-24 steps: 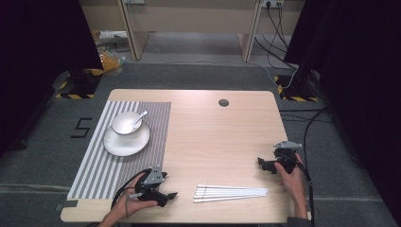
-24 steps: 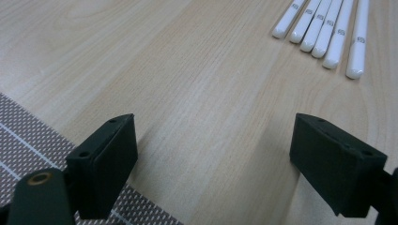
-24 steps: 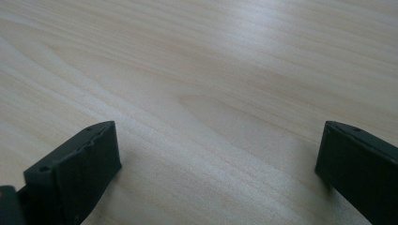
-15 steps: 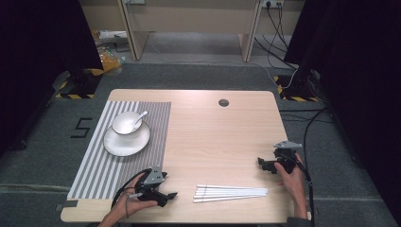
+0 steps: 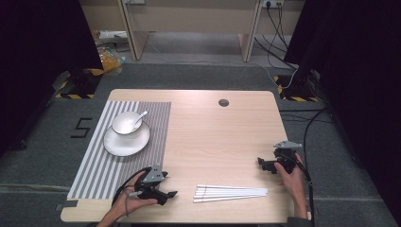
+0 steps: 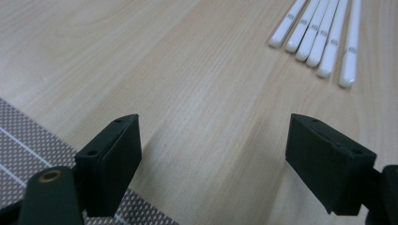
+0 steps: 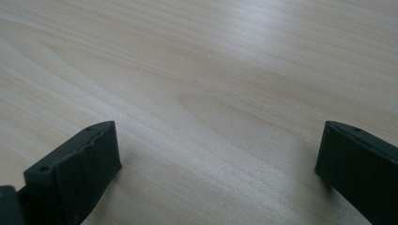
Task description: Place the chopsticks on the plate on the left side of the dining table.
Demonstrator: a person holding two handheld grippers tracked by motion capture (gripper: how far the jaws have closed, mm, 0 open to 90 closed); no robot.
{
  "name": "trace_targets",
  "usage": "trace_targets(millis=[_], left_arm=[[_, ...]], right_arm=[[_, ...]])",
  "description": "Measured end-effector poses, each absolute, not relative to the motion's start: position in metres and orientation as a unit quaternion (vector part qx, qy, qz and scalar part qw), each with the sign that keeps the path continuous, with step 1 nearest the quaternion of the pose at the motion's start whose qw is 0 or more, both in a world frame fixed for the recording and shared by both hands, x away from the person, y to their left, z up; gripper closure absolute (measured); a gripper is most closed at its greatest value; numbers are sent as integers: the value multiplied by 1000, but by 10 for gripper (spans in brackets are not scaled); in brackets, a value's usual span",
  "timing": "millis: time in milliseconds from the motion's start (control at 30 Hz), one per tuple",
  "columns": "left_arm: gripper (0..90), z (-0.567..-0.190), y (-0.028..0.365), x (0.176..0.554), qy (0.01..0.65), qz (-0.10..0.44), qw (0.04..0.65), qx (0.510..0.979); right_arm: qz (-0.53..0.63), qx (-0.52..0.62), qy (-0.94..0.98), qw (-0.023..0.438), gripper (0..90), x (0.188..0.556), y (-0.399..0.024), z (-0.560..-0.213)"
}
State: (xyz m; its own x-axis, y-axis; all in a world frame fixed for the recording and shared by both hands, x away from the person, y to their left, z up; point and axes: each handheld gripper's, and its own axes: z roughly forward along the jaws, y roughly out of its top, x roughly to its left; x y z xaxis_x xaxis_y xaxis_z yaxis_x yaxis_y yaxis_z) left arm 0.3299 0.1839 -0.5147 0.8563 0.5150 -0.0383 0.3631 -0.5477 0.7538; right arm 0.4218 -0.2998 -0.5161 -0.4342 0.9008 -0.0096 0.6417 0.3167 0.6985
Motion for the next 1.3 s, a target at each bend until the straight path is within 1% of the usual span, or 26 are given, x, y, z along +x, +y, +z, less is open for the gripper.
trace_targets(millis=[167, 300, 433, 600, 1300], left_arm=[[186, -507, 185, 335, 250, 91, 406, 874], [192, -497, 180, 340, 239, 98, 401, 879], [192, -488, 174, 344, 229, 91, 401, 882], [211, -479, 166, 350, 211, 92, 388, 892], [259, -452, 127, 369, 156, 57, 340, 926]], right_arm=[[317, 491, 785, 204, 2, 422, -300, -516], [317, 491, 785, 204, 2, 422, -300, -516], [317, 491, 785, 204, 2, 422, -300, -516], [317, 491, 785, 204, 2, 422, -300, -516], [317, 490, 786, 204, 2, 422, -300, -516]])
